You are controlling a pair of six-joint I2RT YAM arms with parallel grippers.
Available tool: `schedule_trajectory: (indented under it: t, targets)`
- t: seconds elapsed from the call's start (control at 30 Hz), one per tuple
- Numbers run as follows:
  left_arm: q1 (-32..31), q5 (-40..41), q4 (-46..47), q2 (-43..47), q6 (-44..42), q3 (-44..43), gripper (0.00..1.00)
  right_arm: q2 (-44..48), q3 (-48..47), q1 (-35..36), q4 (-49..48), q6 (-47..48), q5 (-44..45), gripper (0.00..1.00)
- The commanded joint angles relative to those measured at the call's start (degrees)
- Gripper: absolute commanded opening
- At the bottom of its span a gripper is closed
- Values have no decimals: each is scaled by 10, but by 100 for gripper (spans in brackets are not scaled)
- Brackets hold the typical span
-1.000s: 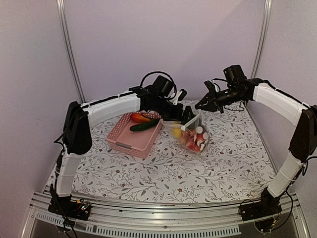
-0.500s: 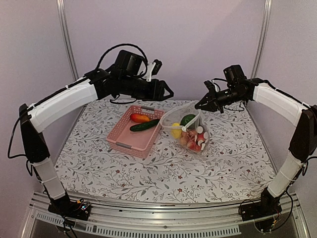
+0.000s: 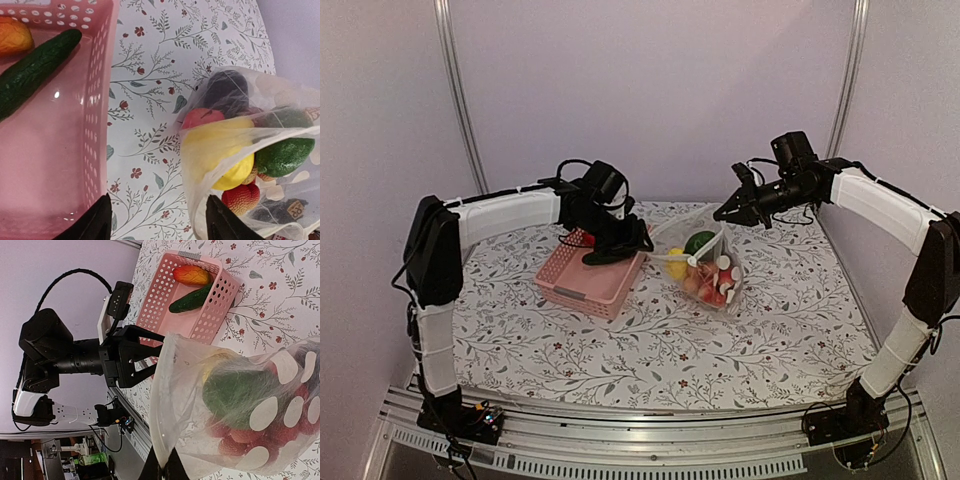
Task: Place the food in the zip-top bag and seal the zipper
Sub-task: Adjust the zipper food storage bag at the center of the board.
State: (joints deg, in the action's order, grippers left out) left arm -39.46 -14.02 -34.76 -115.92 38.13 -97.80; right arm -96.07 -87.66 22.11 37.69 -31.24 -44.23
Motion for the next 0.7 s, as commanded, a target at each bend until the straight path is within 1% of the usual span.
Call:
schedule_trajectory:
  t: [0.0, 0.03, 0.1, 0.17, 0.2, 0.27, 0.3, 0.37, 0.4, 0.43, 0.47, 0.53, 0.57, 0.6, 0.67]
  targets:
    - [4, -68, 2, -44, 23, -59, 54, 1, 3, 0, -3, 14, 1, 0]
    - [4, -84, 6, -54, 21, -68, 47, 2, 2, 0, 0, 16, 4, 0]
    - [5, -105, 17, -66, 21, -83, 28, 2, 0, 0, 11, 21, 13, 0]
    - [4, -124, 17, -71, 15, -105, 5, -2, -17, 0, 47, 30, 39, 0]
    - [3, -131, 16, -69, 8, -119, 0, -6, -34, 2, 77, 45, 65, 0]
    - [-8, -133, 11, -50, -17, -162, 0, -21, -94, 8, 146, 71, 128, 0]
    - [-19, -121, 18, -30, -39, -179, 0, -27, -119, 11, 174, 81, 155, 0]
    - [-45, -68, 47, 11, -83, -184, 0, -34, -141, 14, 207, 101, 201, 0]
    - [-51, -47, 56, 21, -83, -176, 0, -35, -138, 14, 212, 104, 214, 0]
    - [-48, -50, 56, 16, -75, -171, 0, -35, -131, 14, 215, 109, 222, 0]
    - [-42, -70, 44, -3, -64, -176, 0, -37, -127, 14, 218, 111, 221, 0]
    - [-38, -119, 20, -48, -57, -229, 0, -51, -136, 17, 229, 115, 193, 0]
    - [-41, -122, 11, -67, -63, -247, 0, -54, -140, 23, 225, 114, 192, 0]
    - [-45, -112, 11, -81, -68, -248, 0, -52, -136, 32, 214, 110, 208, 0]
    - [-44, -117, 19, -114, -48, -260, 0, -39, -98, 36, 174, 104, 208, 0]
